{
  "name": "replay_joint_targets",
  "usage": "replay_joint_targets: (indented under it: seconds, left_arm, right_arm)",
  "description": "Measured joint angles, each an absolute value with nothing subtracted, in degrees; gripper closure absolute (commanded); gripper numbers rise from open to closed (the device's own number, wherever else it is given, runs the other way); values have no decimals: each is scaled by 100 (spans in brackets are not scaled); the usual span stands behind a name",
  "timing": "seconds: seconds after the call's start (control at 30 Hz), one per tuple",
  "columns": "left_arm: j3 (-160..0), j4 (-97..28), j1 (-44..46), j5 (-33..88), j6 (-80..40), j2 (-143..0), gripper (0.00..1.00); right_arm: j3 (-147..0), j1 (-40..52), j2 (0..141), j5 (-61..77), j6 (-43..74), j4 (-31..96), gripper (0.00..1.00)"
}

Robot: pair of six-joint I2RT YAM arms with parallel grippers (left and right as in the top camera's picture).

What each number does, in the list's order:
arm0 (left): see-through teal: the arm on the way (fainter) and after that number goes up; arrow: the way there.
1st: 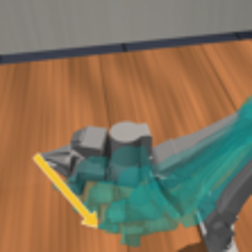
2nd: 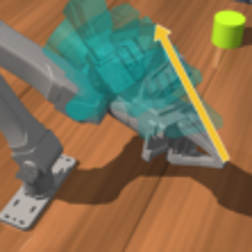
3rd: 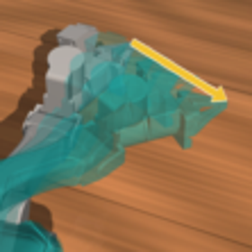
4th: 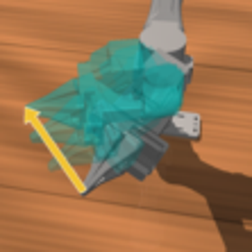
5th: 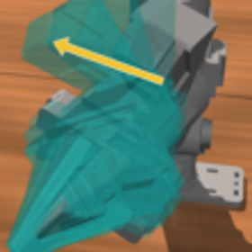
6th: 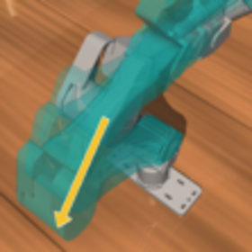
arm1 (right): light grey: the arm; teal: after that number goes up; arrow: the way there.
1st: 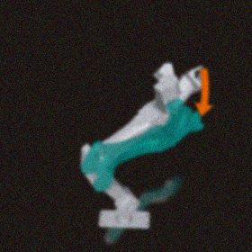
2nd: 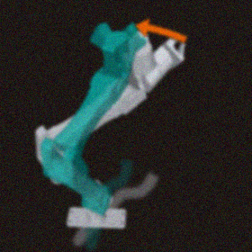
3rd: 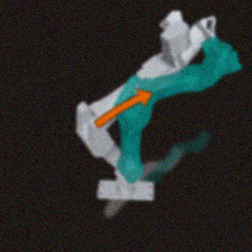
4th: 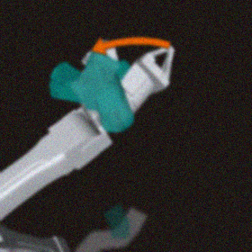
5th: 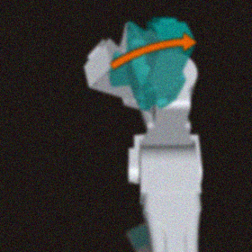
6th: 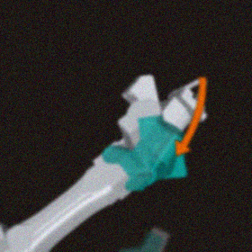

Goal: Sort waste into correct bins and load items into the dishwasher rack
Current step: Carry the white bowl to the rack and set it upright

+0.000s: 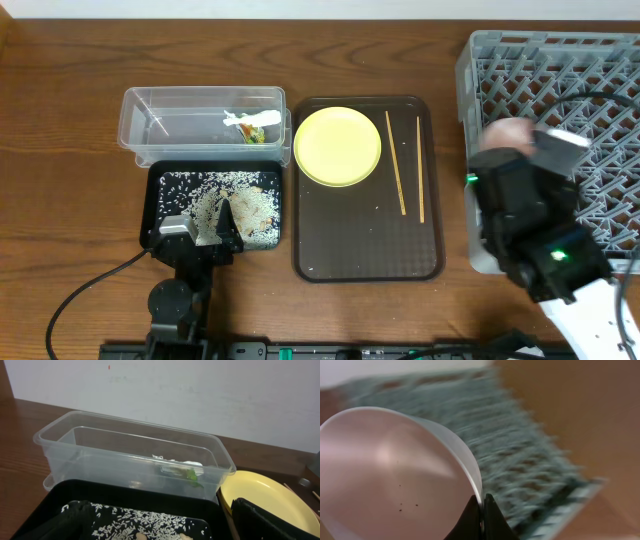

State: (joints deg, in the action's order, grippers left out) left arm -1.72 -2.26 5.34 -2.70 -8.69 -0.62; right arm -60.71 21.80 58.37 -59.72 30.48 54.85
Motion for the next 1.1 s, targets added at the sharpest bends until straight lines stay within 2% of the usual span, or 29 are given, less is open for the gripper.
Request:
replay_joint_targets:
  seconds: [0.23, 0.5, 0.87, 1.1]
  left_arm:
    - [-172, -228, 534, -268, -869, -62, 10]
    - [-172, -226, 534, -268, -869, -60, 10]
    - [-172, -228, 534, -268, -869, -60, 10]
    - [-172, -228, 534, -268, -869, -60, 10]
  right_arm:
    - [-6071, 687, 6069, -6702, 2812, 5081, 99]
    - [-6071, -668, 7089, -6801, 1767, 3986, 99]
    - [-6069, -1446, 8510, -6847, 89, 3107, 99]
    - [-6069, -1455, 8921, -7015, -266, 3105, 99]
